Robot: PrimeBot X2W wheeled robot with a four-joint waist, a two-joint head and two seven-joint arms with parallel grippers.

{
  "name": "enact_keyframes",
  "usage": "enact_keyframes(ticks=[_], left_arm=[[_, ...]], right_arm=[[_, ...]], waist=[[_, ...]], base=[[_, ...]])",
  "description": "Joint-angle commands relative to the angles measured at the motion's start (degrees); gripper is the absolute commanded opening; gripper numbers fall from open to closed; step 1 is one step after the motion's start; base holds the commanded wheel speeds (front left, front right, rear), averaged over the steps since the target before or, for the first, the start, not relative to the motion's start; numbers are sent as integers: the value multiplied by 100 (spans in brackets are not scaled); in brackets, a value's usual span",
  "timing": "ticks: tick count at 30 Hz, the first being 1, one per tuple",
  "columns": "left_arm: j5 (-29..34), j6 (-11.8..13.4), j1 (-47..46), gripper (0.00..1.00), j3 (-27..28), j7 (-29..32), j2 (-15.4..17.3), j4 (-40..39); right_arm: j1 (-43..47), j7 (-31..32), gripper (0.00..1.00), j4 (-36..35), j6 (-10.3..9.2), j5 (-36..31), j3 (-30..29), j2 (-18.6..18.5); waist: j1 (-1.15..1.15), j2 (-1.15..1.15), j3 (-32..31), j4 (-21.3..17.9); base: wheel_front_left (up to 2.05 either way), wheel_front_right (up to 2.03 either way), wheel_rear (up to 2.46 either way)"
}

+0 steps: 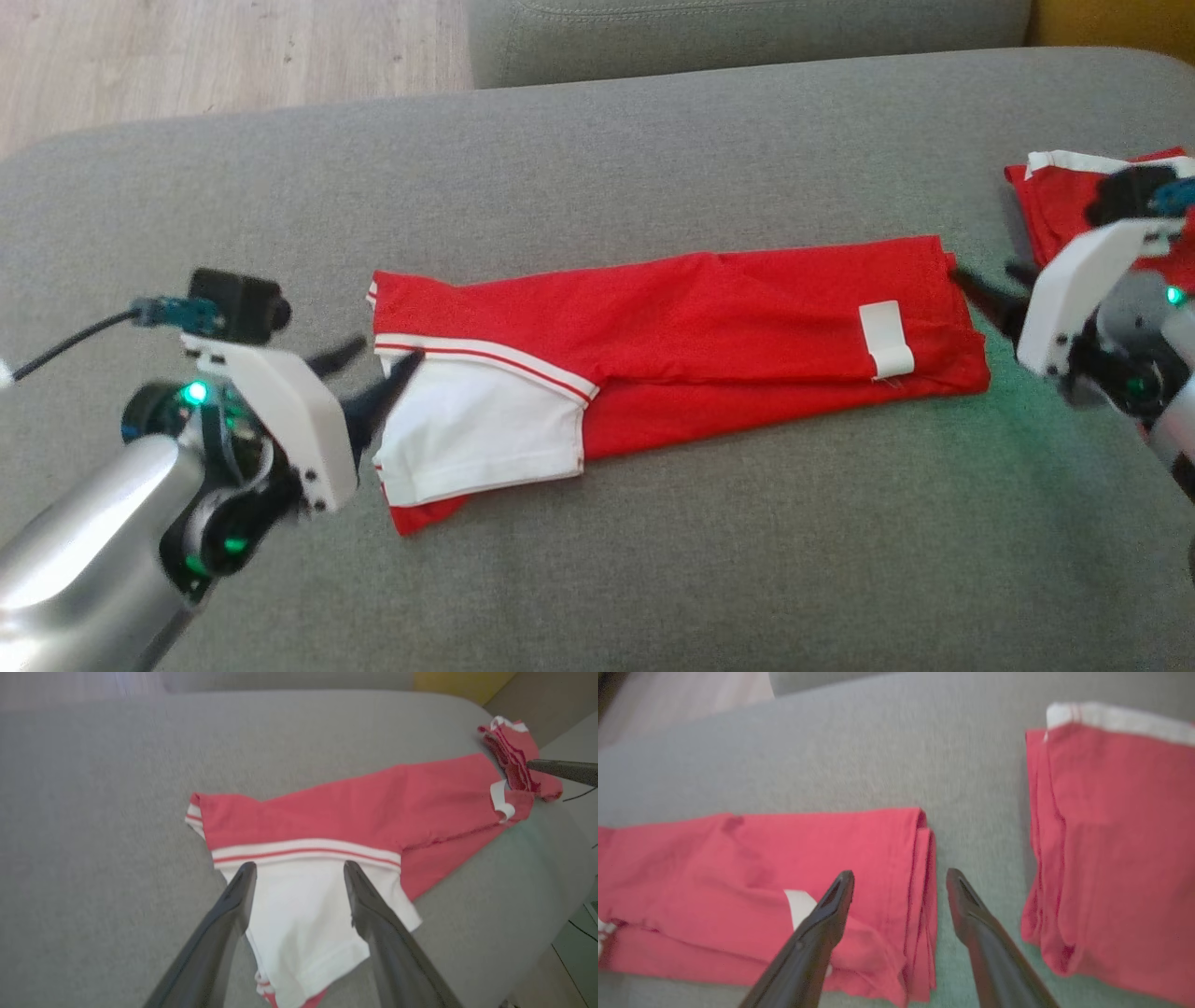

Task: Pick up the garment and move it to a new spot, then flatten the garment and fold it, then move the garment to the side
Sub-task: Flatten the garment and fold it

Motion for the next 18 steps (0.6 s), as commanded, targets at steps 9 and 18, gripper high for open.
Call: enact_keyframes(ticks=[9,18], left_arm=[[515,474,-417,100,1255,-2390,-539,93],[1022,644,193,100,1788,-4253,-1034,426]], right_arm=[[-363,-2467,100,-617,-4,-383,-647,309],[43,-3570,100,-770,-4,-1635,-1868,1043]], waist=[[0,0,-174,-77],[0,0,-403,-101]], base=[[0,0,0],[0,0,0]])
